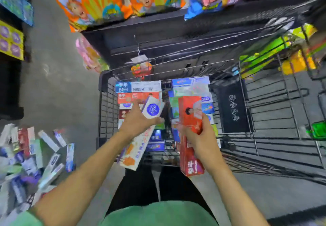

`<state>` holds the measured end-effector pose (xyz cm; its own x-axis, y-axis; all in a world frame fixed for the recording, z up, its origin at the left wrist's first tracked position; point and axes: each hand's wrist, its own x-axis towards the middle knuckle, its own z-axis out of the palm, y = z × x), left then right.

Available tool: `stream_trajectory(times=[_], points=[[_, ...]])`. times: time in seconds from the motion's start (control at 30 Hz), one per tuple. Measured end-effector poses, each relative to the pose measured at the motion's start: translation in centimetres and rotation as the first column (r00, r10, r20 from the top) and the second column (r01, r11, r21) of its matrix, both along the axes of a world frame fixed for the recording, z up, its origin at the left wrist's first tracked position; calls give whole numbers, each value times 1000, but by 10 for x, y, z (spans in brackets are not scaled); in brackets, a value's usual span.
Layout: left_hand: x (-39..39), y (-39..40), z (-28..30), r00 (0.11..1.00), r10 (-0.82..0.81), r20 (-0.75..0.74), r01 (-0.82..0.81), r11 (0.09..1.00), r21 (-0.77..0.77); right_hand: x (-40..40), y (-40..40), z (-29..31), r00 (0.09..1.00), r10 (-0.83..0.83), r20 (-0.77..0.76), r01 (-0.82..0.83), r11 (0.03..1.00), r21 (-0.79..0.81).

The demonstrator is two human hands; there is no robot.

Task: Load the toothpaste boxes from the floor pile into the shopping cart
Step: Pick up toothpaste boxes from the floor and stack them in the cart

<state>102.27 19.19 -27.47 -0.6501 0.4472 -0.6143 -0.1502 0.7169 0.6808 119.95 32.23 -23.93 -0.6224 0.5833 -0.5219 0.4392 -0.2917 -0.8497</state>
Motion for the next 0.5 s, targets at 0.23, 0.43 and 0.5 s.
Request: stream_trajectory(times=[0.23, 0.43, 0.5], points=[[-36, 19, -108, 831, -508, -227, 437, 849, -297, -13, 18, -75, 993, 13, 118, -18, 999, 43], [-53, 12, -174, 506, -797, -328, 630, 602, -490, -17, 28, -115, 980, 105, 169, -108, 994, 8], [-62, 11, -189, 368, -838, -402, 639, 542, -545, -17, 31, -124, 970, 154, 186, -159, 987, 15]])
